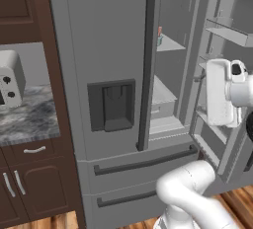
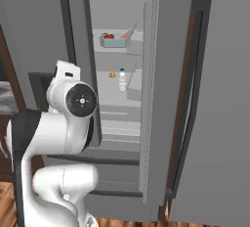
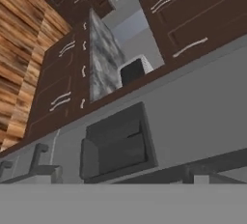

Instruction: Place the tupperware on the top shelf of the fridge. Make space for the tupperware among the existing items by rearranging them on the shelves if needed. Close the fridge door when finished.

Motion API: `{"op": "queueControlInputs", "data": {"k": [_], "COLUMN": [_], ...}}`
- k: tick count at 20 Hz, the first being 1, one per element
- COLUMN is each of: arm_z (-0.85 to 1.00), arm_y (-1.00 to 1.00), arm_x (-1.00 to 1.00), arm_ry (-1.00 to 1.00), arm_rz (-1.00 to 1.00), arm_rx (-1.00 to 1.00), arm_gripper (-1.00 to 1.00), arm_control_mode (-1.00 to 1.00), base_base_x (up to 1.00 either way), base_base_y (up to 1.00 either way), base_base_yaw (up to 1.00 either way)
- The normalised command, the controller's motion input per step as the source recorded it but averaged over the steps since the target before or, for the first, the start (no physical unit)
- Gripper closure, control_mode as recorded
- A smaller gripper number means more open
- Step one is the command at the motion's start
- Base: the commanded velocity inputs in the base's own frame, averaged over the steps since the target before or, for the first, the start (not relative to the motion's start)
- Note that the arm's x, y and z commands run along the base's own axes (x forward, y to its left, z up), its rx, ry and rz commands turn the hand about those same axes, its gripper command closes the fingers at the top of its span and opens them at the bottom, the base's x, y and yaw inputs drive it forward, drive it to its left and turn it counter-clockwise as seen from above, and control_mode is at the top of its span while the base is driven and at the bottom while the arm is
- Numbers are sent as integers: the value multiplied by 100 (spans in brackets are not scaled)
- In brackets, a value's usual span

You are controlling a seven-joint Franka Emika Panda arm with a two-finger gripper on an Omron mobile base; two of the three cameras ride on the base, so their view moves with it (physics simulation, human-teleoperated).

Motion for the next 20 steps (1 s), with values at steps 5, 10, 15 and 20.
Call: {"op": "queueControlInputs", "data": {"k": [5, 10, 15, 20], "arm_z": [0, -3, -27, -19], "arm_y": [-100, -100, -100, -100], "arm_x": [-26, -9, 0, 0], "arm_ry": [0, 1, 3, 4], "arm_rz": [0, -1, -8, -5], "arm_rx": [26, 16, 4, 3], "arm_gripper": [-100, -100, -100, -100], "arm_control_mode": [-100, -100, -100, -100], "base_base_x": [0, 0, 0, 0], "base_base_y": [0, 0, 0, 0], "base_base_yaw": [0, 0, 0, 0]}}
